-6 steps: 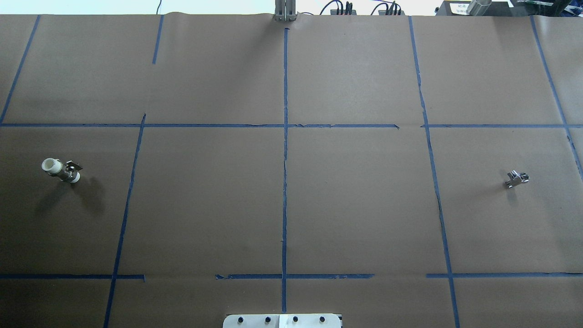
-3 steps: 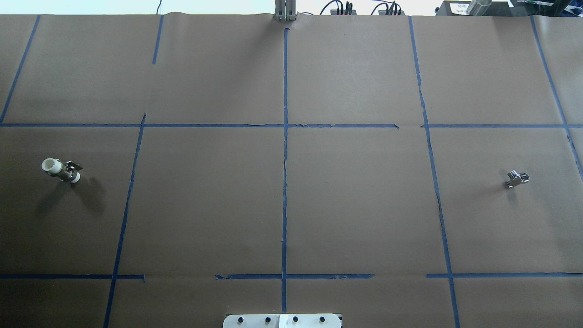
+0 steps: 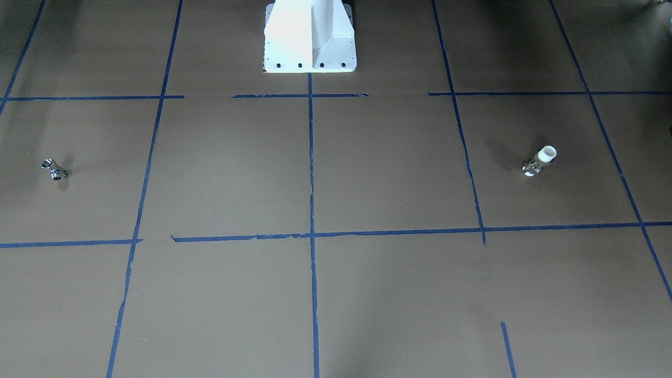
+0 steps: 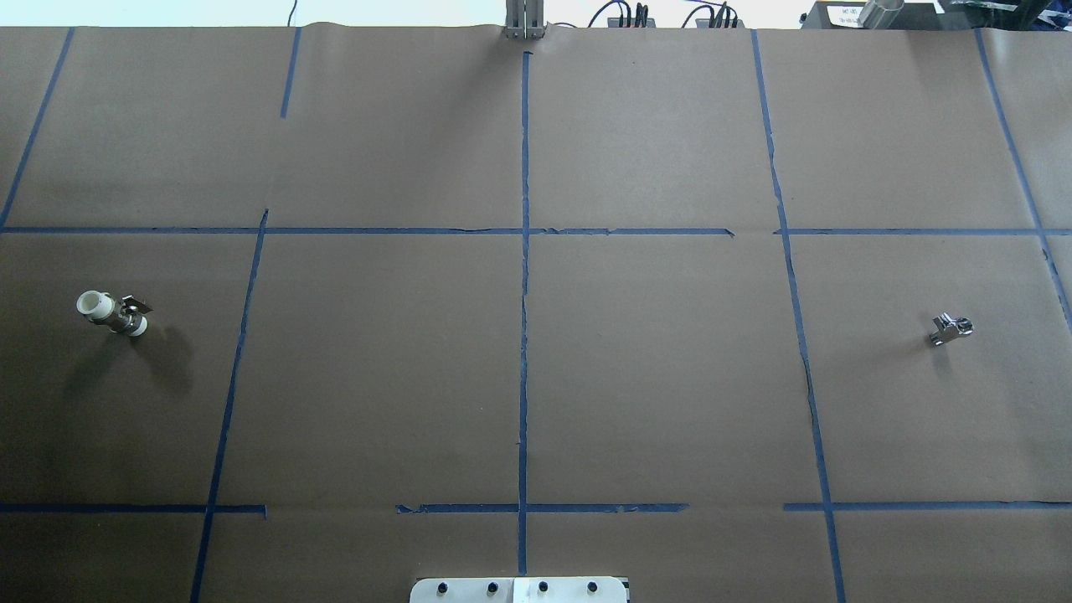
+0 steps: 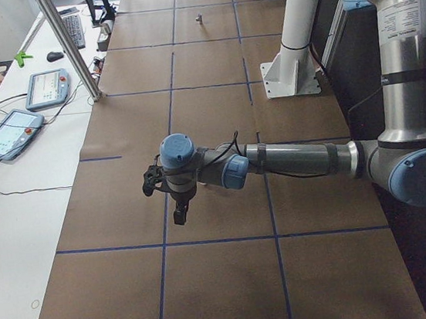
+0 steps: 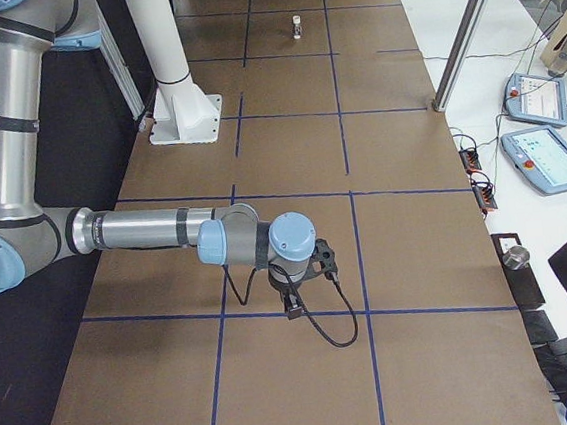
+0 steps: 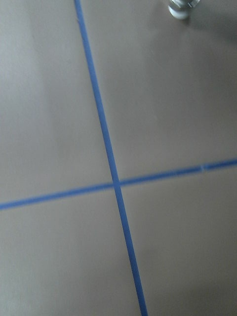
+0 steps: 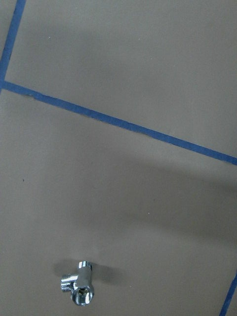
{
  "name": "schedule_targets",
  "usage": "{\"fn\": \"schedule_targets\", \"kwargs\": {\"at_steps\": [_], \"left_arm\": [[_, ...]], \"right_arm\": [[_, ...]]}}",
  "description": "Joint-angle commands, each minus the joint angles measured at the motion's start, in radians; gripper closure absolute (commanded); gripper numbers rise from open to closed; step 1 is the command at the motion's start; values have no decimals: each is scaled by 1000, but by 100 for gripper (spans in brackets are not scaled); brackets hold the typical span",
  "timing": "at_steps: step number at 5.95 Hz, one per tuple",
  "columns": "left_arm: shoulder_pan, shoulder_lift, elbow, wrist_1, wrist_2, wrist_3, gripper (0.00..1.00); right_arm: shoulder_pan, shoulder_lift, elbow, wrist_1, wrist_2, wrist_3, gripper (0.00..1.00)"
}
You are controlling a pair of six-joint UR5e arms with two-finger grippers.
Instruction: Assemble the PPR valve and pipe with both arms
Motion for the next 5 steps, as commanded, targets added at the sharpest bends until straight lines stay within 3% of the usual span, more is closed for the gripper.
{"fn": "schedule_targets", "kwargs": {"at_steps": [1,3,5], "left_arm": [[199,17,-116,-71,120,-355,0],[385,17,-142,-158,195,-596,0],[453,14,-122,-188,257,-657,0]], "right_arm": [[0,-1,-2,0,0,0,0],[0,-1,-2,0,0,0,0],[0,-1,-3,0,0,1,0]]}}
